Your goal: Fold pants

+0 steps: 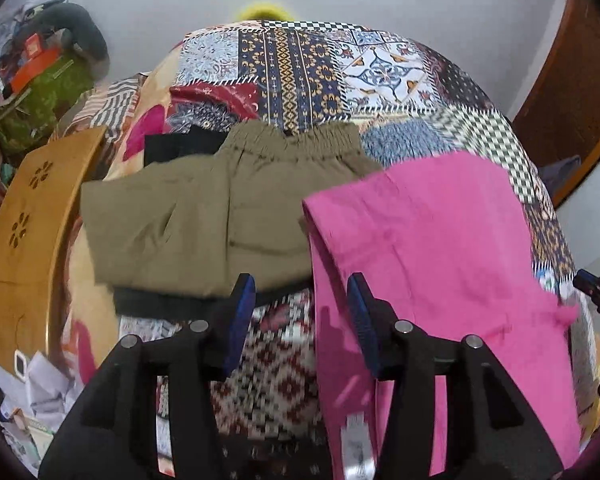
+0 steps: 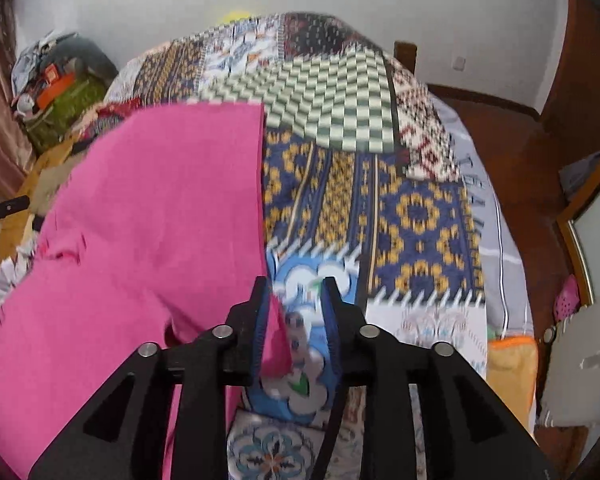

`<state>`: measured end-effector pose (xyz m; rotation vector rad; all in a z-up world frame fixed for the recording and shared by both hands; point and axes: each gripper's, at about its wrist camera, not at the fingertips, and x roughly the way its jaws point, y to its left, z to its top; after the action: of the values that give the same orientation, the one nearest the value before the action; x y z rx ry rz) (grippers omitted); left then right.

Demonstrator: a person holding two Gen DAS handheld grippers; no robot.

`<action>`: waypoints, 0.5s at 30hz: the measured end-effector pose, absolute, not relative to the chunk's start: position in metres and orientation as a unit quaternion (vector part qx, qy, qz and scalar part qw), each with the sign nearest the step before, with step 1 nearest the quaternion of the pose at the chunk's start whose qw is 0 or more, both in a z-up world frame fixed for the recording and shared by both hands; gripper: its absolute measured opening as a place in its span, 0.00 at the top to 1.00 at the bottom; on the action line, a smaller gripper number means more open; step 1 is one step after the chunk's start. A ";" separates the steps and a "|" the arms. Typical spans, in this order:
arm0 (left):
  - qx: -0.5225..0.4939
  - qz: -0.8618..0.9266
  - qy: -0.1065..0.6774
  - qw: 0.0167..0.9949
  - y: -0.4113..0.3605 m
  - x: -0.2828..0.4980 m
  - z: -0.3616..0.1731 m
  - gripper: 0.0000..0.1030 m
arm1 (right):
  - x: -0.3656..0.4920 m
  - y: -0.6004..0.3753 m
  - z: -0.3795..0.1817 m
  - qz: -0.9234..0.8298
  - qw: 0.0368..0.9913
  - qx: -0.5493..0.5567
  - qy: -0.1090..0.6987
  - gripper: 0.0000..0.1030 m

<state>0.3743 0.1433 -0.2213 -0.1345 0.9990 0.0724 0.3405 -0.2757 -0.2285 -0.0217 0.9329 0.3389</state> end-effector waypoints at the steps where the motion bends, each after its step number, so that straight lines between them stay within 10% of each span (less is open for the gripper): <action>1: -0.069 0.033 0.480 0.874 0.144 0.380 -0.223 0.53 | 0.344 -0.274 -0.226 0.164 0.881 -0.008 0.444 0.68; 10: -0.103 0.012 0.489 0.866 0.133 0.436 -0.249 0.39 | 0.395 -0.242 -0.222 0.177 0.896 -0.034 0.405 0.54; 15: -0.093 0.004 0.512 0.854 0.134 0.454 -0.266 0.55 | 0.430 -0.228 -0.225 0.195 0.896 -0.022 0.399 0.54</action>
<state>0.4540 0.1337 -0.2656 -0.1954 1.0767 0.0083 0.4299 -0.2281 -0.2252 -0.0452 0.8276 0.4044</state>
